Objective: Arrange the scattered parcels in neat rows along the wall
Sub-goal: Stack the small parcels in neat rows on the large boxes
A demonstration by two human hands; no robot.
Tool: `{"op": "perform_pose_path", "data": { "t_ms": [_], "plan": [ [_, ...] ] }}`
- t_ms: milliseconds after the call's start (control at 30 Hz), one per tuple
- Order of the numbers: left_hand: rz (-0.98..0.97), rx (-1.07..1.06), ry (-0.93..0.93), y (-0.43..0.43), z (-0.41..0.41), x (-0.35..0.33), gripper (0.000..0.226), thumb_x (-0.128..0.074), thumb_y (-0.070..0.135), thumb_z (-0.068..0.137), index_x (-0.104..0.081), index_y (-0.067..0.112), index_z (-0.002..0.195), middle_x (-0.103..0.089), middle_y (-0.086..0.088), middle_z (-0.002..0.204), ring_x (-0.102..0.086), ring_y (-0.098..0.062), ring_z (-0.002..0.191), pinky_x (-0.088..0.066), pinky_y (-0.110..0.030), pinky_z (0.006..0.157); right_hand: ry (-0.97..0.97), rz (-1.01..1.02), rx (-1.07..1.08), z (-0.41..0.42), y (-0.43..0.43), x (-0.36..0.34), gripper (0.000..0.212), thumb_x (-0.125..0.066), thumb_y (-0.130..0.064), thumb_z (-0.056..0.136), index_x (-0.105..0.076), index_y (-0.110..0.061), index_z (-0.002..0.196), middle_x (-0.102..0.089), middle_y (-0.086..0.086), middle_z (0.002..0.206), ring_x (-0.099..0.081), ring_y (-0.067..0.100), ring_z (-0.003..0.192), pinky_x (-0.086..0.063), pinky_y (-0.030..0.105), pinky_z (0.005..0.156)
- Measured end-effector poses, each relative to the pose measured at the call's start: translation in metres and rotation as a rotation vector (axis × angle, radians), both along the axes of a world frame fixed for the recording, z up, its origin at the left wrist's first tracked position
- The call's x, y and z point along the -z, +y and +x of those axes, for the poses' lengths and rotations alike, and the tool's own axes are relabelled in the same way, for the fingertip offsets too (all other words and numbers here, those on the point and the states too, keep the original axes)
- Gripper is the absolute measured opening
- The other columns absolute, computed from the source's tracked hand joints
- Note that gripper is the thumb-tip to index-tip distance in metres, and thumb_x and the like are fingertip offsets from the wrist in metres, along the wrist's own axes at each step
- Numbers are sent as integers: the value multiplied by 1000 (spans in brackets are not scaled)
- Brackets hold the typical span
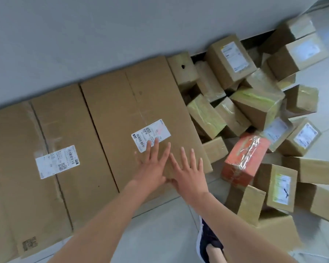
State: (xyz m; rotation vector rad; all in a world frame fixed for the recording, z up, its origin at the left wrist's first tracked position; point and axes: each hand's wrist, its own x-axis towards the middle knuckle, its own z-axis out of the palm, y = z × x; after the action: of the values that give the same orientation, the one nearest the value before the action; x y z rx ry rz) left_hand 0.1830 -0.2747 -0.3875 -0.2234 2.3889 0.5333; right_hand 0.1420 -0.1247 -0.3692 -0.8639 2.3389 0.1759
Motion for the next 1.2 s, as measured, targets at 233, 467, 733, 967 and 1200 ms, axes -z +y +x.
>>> {"op": "perform_pose_path", "data": {
  "t_ms": [233,467,733,967,1200],
  "plan": [
    [-5,184,45,134,-132,-21,124,-67,64,77,35,37,142,29,-11,158,26,-36,144,-5,-74,107,107,-16,300,-98,159,-33,83,-45,-53,97,10,-29,154,14,15,162,15,43,147,-7,62,117],
    [-57,321,-2,257,-198,-3,120,-63,67,78,26,31,149,23,-12,160,20,-36,147,-11,-74,107,66,29,598,-128,298,-16,74,-38,-52,98,3,-27,156,6,15,163,7,42,148,-13,59,117],
    [-29,448,-55,354,-242,32,114,-62,66,80,18,29,153,20,-12,162,19,-36,147,-10,-74,107,-28,148,839,-130,409,24,84,-43,-55,95,6,-23,156,6,16,163,2,42,148,-18,58,115],
    [-47,447,28,435,-284,76,87,-47,65,91,2,35,156,1,-8,164,4,-35,149,-12,-73,109,-106,156,1003,-131,457,75,105,-53,-67,84,15,-27,153,8,15,163,1,43,148,-21,60,113],
    [-232,281,114,464,-344,129,82,-50,65,89,-16,30,154,2,-19,162,-5,-35,148,-29,-69,104,-201,139,1019,-131,473,134,121,-59,-78,73,26,-34,148,16,19,161,5,49,146,-20,65,111]
  ]
}}
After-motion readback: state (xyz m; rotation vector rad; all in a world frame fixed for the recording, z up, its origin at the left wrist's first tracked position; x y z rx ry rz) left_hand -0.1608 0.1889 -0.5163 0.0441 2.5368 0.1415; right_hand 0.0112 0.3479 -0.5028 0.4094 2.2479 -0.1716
